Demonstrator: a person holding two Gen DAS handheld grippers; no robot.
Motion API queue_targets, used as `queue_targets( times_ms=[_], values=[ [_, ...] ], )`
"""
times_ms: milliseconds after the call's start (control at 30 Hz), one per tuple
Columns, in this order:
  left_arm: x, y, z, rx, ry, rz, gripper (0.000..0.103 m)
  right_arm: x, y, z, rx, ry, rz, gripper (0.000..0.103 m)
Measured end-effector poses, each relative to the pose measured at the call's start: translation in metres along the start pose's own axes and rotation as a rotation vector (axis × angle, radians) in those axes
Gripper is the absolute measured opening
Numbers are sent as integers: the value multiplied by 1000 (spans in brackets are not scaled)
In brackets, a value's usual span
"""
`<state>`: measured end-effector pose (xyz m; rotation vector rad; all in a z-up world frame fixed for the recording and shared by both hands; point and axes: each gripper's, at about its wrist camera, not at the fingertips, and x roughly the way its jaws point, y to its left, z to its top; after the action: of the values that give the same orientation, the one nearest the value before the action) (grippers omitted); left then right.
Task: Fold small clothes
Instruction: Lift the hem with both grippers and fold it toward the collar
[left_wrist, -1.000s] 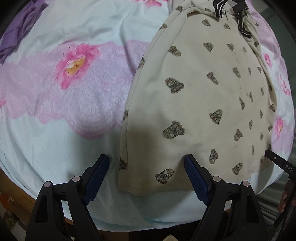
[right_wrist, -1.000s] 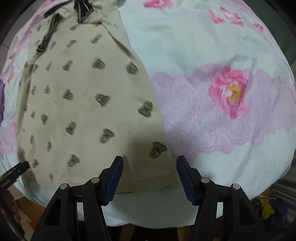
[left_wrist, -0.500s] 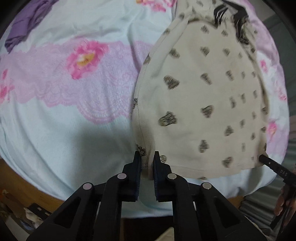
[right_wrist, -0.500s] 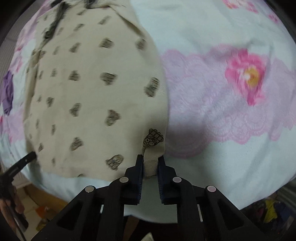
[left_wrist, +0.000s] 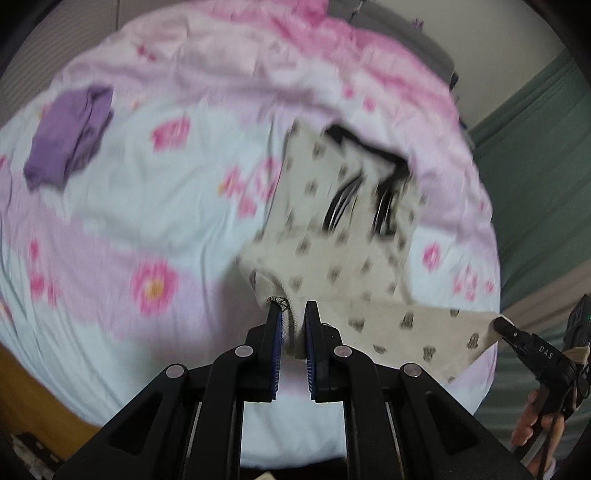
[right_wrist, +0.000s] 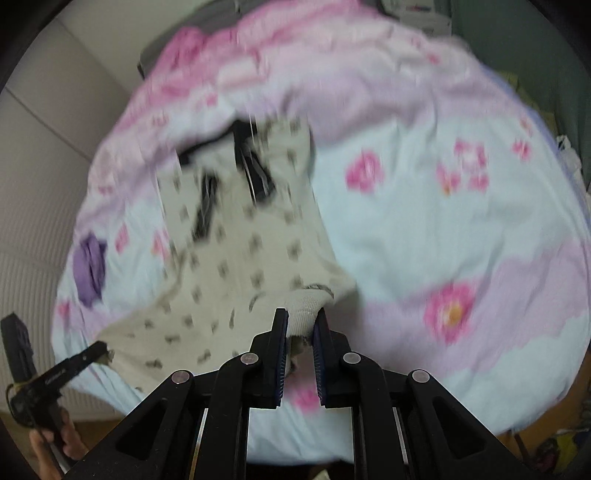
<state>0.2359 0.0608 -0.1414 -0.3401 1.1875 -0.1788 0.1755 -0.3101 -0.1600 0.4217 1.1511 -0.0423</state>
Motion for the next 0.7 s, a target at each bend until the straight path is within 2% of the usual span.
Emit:
queue_targets(
  times_ms=[167,333,467,700],
  values=[
    [15,-19,75,-15,-68,0,13,-4,19,70,51,-110,10,14],
    [36,-28,141,-20,-72,20,13,8,31,136,82,-153,-2,14],
    [71,-30,184,-22,-15,46,13,32,38,177,91,-143,-35,14],
    [143,-23,226,-35,91,106,13,106,33,233,108,-51,-87,14]
  ],
)
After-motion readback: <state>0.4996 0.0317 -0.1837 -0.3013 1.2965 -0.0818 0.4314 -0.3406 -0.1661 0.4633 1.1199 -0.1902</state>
